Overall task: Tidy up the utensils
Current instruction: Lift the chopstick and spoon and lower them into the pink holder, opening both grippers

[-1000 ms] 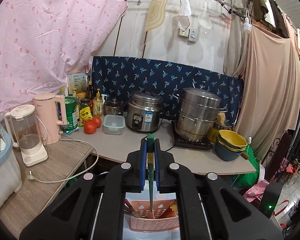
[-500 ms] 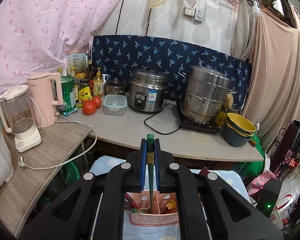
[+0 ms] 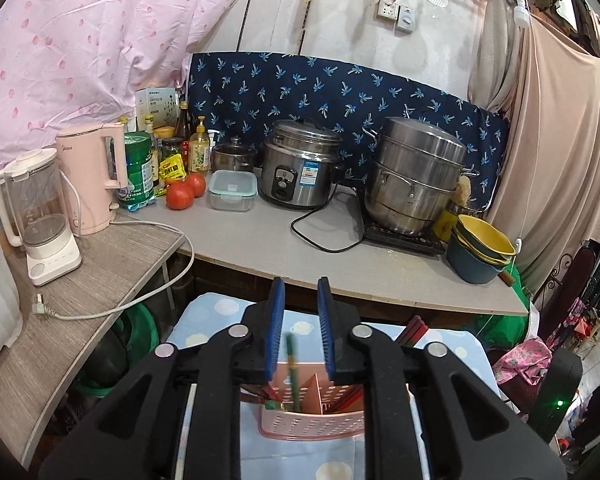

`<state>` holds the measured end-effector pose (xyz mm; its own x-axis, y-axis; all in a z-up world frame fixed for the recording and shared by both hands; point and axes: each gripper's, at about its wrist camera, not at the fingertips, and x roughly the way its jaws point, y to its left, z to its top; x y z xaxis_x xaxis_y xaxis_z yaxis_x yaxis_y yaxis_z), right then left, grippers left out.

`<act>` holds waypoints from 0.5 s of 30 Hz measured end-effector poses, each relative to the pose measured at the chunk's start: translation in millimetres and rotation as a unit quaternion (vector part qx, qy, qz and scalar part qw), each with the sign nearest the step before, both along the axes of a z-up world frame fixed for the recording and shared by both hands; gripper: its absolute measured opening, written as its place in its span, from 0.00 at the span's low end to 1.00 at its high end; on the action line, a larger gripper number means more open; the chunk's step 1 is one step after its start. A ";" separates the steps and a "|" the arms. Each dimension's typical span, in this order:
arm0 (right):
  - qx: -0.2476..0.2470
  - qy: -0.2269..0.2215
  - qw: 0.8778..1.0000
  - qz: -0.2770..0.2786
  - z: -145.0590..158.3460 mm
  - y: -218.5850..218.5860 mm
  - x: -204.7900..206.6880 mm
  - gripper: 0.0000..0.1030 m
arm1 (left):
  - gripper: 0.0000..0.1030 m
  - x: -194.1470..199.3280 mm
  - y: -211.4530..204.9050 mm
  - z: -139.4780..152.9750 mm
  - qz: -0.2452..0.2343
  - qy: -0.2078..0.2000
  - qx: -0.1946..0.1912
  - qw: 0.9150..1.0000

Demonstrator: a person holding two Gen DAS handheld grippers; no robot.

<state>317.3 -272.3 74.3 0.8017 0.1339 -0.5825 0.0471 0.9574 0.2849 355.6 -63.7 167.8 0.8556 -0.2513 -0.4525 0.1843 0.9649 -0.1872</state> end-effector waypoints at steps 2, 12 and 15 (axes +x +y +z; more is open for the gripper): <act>-0.003 -0.001 1.000 0.002 1.6 1.8 -2.6 0.20 | 0.28 -3.2 0.5 0.3 0.003 -0.003 0.001 1.000; -0.010 -0.008 1.000 0.011 12.5 10.2 -21.5 0.20 | 0.29 -27.1 4.9 9.1 0.004 -0.012 0.007 1.000; -0.012 -0.011 1.000 0.014 16.5 13.7 -30.8 0.21 | 0.29 -35.6 6.7 9.6 0.004 -0.011 0.010 1.000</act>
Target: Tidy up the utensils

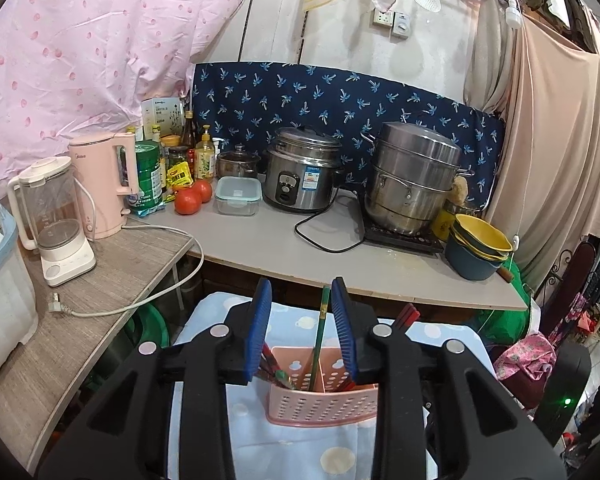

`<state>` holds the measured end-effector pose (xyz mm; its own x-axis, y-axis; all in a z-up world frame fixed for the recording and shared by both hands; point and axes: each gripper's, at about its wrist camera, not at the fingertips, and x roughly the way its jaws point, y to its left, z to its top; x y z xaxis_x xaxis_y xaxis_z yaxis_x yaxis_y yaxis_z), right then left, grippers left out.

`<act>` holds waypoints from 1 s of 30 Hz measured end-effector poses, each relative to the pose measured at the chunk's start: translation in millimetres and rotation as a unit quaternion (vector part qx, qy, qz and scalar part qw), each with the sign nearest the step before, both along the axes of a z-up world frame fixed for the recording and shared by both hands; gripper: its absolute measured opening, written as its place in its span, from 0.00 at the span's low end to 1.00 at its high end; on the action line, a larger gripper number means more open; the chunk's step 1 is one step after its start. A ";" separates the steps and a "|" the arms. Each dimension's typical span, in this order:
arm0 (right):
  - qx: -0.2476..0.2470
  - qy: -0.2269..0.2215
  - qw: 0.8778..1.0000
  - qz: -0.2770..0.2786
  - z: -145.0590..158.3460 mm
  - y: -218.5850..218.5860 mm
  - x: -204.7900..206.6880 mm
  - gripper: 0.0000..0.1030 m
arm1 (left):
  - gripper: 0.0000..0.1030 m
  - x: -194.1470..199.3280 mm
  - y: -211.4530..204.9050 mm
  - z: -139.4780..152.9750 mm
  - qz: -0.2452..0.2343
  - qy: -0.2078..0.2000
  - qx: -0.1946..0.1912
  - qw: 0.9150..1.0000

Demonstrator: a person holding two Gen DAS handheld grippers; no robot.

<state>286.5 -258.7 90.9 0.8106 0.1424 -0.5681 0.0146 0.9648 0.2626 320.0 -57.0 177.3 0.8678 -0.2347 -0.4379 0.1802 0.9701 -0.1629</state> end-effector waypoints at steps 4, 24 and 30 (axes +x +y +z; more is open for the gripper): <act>0.007 -0.003 1.000 0.001 5.3 1.7 -13.3 0.30 | 0.34 -13.3 3.2 -3.0 0.003 0.007 0.007 1.000; -0.041 0.003 0.999 0.004 7.5 23.7 -97.0 0.37 | 0.37 -82.0 14.7 -57.3 0.011 0.069 0.062 0.996; -0.055 0.013 0.998 0.002 -2.8 30.2 -115.1 0.37 | 0.40 -100.2 15.0 -78.0 0.009 0.083 0.074 0.994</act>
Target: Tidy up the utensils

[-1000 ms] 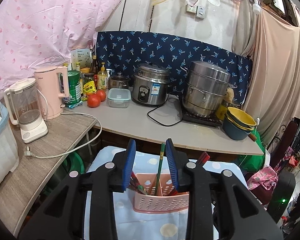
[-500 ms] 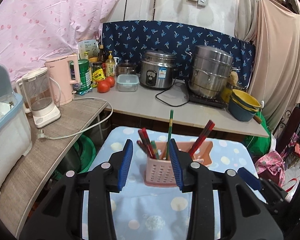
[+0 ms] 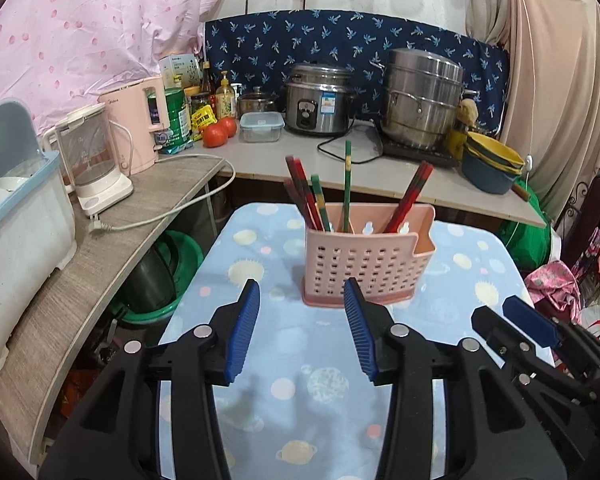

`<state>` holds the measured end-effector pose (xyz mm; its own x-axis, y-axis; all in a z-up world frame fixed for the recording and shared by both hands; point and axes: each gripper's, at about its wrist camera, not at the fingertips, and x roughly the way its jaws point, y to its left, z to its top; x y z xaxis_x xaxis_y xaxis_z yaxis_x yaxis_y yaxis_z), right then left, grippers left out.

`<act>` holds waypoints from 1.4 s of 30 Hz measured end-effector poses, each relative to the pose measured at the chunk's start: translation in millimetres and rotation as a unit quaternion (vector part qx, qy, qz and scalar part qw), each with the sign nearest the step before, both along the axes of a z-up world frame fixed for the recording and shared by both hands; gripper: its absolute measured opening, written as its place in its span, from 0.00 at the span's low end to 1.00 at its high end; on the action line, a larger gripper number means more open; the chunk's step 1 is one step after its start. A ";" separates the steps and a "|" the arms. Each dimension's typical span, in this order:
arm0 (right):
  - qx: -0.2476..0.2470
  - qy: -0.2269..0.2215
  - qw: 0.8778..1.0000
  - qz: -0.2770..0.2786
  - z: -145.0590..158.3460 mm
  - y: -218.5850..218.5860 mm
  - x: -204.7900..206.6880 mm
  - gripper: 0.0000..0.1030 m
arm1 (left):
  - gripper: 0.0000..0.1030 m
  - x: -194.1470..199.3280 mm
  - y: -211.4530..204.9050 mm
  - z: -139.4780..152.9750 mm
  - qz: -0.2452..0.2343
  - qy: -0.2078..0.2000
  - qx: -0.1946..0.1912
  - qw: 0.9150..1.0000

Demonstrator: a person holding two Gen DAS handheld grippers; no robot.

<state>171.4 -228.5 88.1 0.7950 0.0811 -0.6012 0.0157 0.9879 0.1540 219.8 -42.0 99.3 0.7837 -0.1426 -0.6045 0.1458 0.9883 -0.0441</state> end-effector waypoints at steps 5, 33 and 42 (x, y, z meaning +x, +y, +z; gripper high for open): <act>-0.008 0.007 1.000 -0.003 -7.3 2.9 -11.2 0.37 | 0.41 -8.9 1.6 -13.9 0.002 0.015 0.002 1.000; -0.018 0.028 0.999 -0.042 -35.0 -9.3 -38.9 0.63 | 0.81 -30.9 -4.7 -43.1 0.022 0.019 0.041 0.999; -0.018 0.034 0.998 -0.041 -40.7 -6.6 -39.0 0.71 | 0.87 -31.5 -0.5 -49.6 0.030 0.023 0.049 0.998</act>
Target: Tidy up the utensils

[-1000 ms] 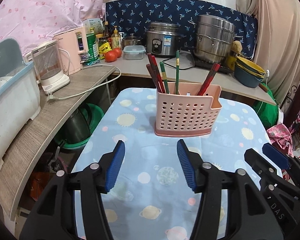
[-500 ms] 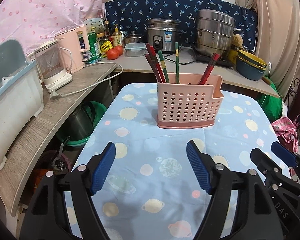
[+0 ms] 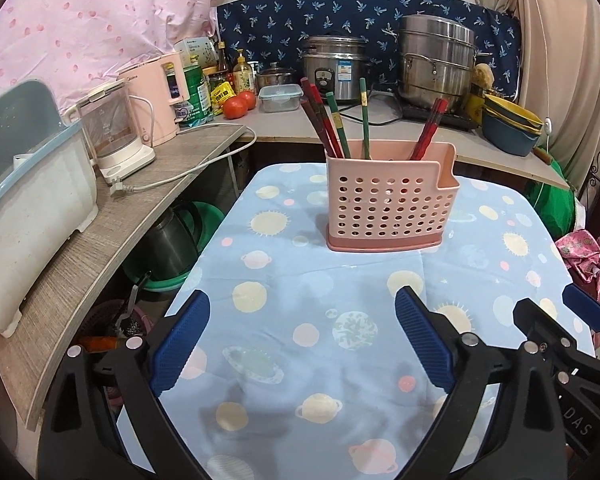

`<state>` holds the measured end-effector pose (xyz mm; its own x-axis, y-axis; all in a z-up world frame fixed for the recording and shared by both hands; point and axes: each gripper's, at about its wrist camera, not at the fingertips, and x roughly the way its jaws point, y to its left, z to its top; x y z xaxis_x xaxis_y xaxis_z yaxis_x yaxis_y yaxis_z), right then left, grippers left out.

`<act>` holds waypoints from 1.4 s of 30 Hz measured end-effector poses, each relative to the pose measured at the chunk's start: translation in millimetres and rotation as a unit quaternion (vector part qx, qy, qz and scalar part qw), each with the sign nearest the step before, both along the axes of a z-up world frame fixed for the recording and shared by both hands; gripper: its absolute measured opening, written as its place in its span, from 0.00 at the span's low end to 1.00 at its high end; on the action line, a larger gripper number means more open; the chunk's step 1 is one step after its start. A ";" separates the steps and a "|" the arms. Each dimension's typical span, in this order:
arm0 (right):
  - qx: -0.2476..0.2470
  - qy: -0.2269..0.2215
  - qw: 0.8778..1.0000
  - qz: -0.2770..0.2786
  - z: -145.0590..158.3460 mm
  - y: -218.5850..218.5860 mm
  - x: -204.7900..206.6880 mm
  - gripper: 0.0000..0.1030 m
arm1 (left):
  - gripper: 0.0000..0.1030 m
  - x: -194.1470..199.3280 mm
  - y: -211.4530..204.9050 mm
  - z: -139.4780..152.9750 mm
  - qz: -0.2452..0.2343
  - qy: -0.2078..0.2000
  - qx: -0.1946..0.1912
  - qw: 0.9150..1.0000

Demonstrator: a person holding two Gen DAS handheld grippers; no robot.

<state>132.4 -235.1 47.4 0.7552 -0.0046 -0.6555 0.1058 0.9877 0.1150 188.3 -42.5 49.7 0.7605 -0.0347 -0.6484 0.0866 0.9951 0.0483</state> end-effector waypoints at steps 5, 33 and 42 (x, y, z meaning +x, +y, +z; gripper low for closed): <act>-0.002 0.001 1.000 0.000 -1.0 2.0 0.0 0.79 | 0.88 0.9 1.8 -4.7 0.003 0.006 0.002 1.000; -0.020 0.004 1.000 -0.016 -10.6 -8.4 -1.1 0.94 | 0.90 3.6 5.0 -17.7 0.014 0.027 -0.001 1.000; -0.021 0.004 1.000 -0.017 -11.5 -8.5 -1.7 0.94 | 0.91 3.7 5.1 -18.1 0.017 0.023 0.001 1.000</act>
